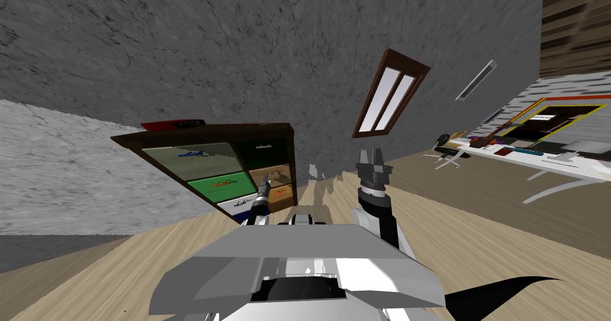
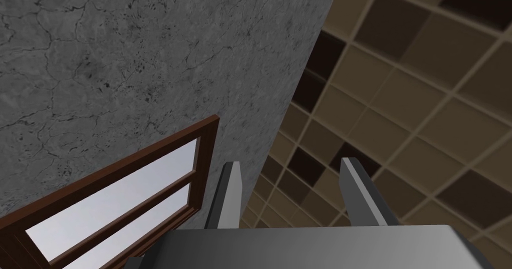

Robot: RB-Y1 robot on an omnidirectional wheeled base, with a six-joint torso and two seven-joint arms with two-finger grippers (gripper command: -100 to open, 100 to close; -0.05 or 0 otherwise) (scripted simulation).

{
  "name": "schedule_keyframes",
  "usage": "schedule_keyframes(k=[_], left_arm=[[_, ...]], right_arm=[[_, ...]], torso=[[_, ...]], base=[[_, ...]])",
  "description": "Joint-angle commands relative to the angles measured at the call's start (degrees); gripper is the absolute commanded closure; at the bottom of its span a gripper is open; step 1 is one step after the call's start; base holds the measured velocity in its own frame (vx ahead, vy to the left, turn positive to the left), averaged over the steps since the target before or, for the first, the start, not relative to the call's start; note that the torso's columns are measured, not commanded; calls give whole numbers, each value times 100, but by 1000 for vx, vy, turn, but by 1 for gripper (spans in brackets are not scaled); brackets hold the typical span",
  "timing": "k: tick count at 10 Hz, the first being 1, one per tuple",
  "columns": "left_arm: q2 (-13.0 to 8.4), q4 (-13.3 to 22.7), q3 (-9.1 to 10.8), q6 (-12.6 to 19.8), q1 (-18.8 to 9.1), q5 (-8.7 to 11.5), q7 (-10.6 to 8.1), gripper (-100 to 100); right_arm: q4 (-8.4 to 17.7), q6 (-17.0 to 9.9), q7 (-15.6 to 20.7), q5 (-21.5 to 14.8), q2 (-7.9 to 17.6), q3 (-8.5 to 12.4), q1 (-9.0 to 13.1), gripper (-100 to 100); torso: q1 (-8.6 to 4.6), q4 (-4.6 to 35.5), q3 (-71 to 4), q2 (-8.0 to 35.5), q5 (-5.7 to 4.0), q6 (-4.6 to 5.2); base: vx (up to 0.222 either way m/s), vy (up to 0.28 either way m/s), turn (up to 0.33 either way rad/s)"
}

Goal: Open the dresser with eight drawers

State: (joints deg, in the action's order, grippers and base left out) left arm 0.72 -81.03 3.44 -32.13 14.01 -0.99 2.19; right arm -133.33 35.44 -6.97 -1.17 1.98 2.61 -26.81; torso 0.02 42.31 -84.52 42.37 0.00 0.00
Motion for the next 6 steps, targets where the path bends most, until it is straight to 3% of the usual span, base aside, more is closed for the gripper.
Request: schedule_keyframes(k=[1, 3, 4, 6], left_arm=[[12, -123, 12, 162, -39, 1, 7, -100], [7, -139, 16, 174, -47, 3, 3, -100], [14, -20, 1, 28, -6, -1, 3, 100], [77, -183, -15, 150, -11, -23, 48, 100]], right_arm=[[0, 0, 0, 0, 0, 0, 0, 0], [0, 0, 0, 0, 0, 0, -1, 0], [0, 0, 0, 0, 0, 0, 0, 0], [0, -1, 0, 0, 0, -1, 2, 0]], torso=[[3, 0, 1, 1, 0, 0], [3, -6, -14, -24, 1, 0], [-2, -4, -6, -9, 0, 0], [13, -26, -7, -28, 16, 9]], base=[[42, 9, -5], [57, 8, -4], [-42, -13, 10], [-78, -23, 2]])
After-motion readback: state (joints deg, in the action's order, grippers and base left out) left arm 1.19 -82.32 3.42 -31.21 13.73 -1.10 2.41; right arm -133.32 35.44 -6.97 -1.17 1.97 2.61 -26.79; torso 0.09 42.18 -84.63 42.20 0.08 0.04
